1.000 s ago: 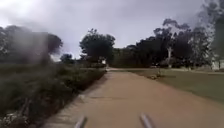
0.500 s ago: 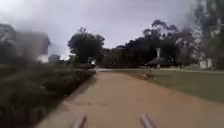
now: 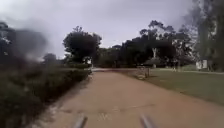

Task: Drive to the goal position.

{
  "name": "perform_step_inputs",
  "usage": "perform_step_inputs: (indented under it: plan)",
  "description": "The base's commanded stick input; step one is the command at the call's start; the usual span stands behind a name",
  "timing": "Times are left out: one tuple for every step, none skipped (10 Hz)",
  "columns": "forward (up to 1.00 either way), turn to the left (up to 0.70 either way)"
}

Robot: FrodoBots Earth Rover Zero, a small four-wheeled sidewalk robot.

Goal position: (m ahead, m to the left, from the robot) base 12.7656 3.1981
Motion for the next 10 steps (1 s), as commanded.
perform_step_inputs:
  plan:
    - [0.70,0.28]
    - [0.70,0.00]
    - [0.70,0.00]
    - [0.70,0.00]
    - [0.70,0.00]
    - [0.70,0.00]
    - [0.70,0.00]
    - [0.70,0.00]
    - [0.70,0.00]
    - [0.70,0.00]
